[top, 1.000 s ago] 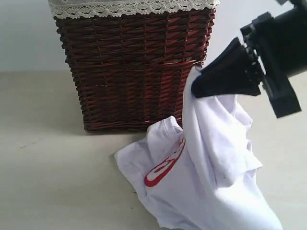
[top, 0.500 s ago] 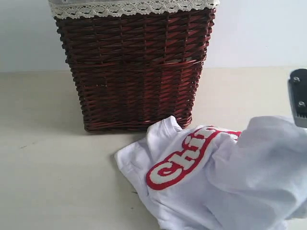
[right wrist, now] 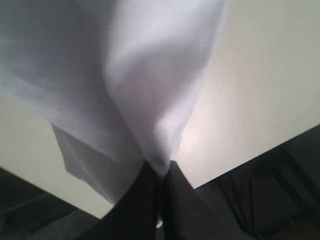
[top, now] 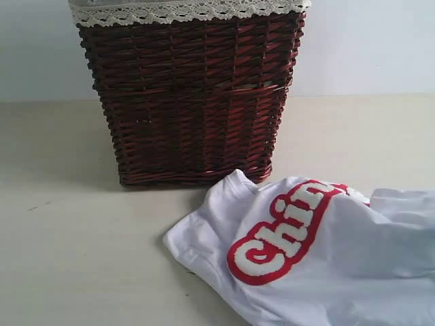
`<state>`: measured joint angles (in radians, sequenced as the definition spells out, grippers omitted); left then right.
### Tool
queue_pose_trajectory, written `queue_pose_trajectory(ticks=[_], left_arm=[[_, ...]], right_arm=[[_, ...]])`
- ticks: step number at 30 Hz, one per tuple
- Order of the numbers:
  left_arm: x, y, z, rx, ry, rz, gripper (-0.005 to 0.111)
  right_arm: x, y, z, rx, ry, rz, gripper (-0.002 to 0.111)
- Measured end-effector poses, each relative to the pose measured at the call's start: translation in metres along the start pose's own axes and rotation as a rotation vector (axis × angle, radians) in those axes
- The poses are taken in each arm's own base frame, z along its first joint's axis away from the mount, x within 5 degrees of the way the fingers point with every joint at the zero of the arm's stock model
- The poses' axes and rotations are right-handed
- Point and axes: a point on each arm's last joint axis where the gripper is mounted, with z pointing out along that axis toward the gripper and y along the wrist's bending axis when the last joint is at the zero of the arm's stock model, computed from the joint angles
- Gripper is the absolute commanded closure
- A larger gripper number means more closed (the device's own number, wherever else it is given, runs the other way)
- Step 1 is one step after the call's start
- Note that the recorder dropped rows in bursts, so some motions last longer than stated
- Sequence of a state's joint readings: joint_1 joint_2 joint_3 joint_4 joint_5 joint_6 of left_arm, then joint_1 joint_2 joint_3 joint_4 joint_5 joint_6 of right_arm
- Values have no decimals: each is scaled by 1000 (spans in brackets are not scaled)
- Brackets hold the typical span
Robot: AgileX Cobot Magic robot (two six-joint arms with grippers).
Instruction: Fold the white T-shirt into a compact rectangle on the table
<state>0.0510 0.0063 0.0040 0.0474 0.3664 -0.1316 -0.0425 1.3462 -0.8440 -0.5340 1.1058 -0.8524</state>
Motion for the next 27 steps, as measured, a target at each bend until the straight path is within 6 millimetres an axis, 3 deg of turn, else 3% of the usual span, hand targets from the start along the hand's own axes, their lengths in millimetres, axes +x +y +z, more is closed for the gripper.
queue_pose_trajectory(ticks=[8,13,17,20,24,27], left_arm=[[0,0,0,0,0,0,107],[0,0,0,0,0,0,107],[0,0,0,0,0,0,107],[0,0,0,0,0,0,107],[0,0,0,0,0,0,107],[0,0,0,0,0,0,107]], right_arm=[[5,-21,7,145,-139,127,57],[-1,-26,3,199,-263,196,55],[-13,-20,-20,182,-541,295,55],[-27,-6,-41,31,-802,305,55],[-52,26,-79,-324,-1204,146,55],[-70,46,-110,-447,-1404,1,55]])
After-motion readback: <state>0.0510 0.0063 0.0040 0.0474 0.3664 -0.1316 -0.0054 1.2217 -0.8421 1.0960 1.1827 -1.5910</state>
